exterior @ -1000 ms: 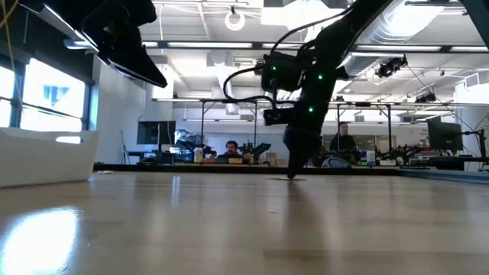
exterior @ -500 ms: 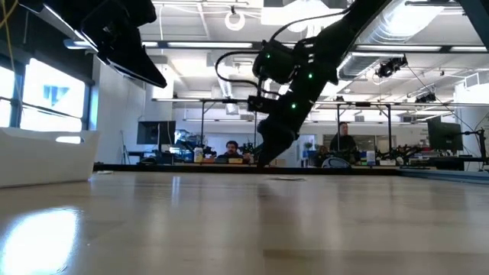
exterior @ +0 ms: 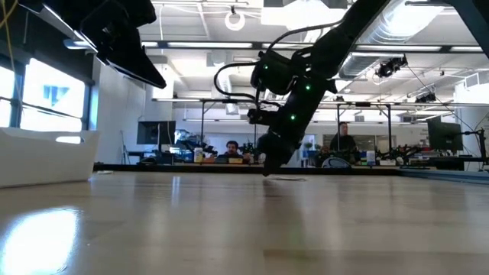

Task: Pick & Place First Aid Supplies
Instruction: Put the green bandage pack into the black bin

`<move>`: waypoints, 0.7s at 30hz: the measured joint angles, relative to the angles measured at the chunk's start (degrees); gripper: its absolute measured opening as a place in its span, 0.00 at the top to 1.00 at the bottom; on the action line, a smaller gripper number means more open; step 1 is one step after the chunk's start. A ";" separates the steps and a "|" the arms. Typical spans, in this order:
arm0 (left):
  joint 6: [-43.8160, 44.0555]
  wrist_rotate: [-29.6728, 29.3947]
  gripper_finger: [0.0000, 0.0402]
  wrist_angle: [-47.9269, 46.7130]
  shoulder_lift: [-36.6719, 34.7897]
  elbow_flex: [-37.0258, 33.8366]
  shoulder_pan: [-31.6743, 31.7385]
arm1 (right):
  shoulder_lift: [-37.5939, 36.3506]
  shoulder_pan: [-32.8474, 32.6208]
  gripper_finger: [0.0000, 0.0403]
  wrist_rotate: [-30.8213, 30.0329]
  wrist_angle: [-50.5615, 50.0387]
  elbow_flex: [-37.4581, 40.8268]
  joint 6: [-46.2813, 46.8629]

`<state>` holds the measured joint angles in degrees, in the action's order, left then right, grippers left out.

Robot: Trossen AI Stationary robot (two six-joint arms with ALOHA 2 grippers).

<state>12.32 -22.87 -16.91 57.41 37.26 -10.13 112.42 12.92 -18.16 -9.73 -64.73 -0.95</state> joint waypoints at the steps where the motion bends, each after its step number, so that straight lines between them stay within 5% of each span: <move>1: 0.03 0.00 0.73 0.02 0.00 0.00 0.00 | 0.19 -0.17 0.74 -0.76 0.18 -0.02 0.41; 13: 0.18 1.33 0.73 -0.04 0.00 0.00 -0.01 | 2.78 -0.75 0.75 -8.61 -0.36 -0.24 9.15; 21: 0.17 1.31 0.73 0.02 0.00 0.00 0.00 | 2.89 -0.75 0.91 -7.29 -0.48 -0.20 14.71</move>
<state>12.49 -21.56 -16.88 57.41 37.26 -10.13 115.31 12.17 -25.45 -10.20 -64.93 13.76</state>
